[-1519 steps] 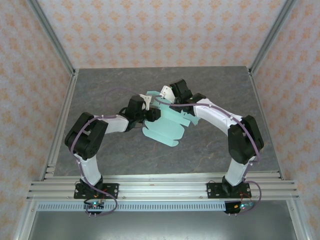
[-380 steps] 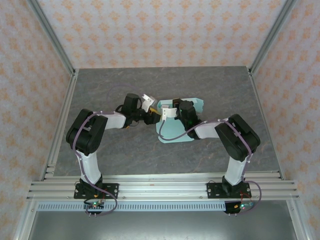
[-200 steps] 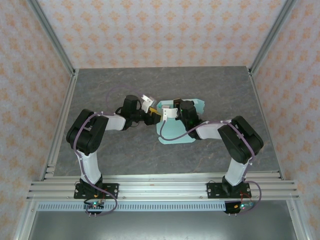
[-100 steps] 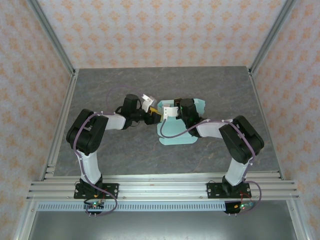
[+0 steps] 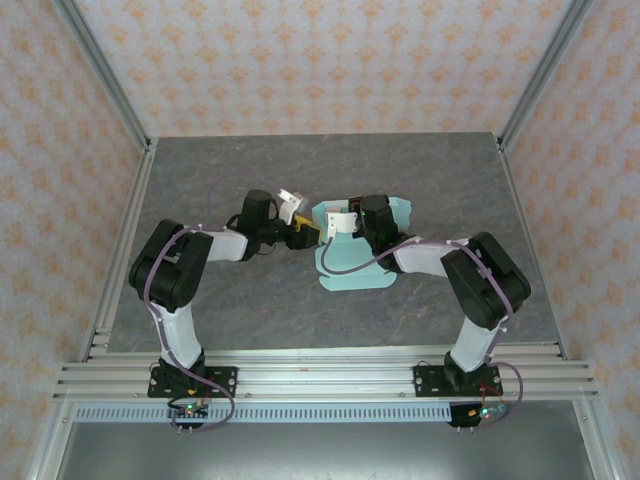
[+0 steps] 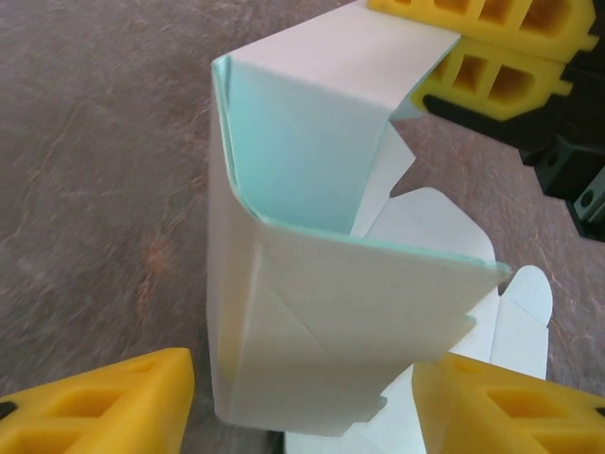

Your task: Fold the paper box

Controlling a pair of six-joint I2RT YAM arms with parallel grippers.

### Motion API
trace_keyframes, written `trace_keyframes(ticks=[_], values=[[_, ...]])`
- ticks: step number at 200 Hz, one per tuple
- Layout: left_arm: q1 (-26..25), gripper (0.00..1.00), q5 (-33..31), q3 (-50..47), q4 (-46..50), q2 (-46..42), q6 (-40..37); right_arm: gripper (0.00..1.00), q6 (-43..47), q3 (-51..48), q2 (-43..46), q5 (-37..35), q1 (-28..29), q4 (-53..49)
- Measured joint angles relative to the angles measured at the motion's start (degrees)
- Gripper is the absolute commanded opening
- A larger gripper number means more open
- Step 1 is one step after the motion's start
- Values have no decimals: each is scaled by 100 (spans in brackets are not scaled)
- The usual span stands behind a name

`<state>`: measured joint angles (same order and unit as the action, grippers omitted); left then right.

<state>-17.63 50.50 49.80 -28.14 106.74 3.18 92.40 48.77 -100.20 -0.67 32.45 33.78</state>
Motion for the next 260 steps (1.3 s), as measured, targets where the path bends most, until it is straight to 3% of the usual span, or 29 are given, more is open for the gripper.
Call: trace_keyframes(ticks=[56,103,132,181,260], values=[[341,66,-195,-656,-291,-595,170,0,0,0,0,31,0,0],[619,49,-745,-800,-317,-715,479,0,0,2,0,31,0,0],[632,47,-846,-240,37,-448,518,0,2,2,0,31,0,2],[289,48,-568,498,629,46,219,0,2,2,0,17,0,0],[109,52,74,748,1147,173,-330,0,0,11,0,7,-24,-20]])
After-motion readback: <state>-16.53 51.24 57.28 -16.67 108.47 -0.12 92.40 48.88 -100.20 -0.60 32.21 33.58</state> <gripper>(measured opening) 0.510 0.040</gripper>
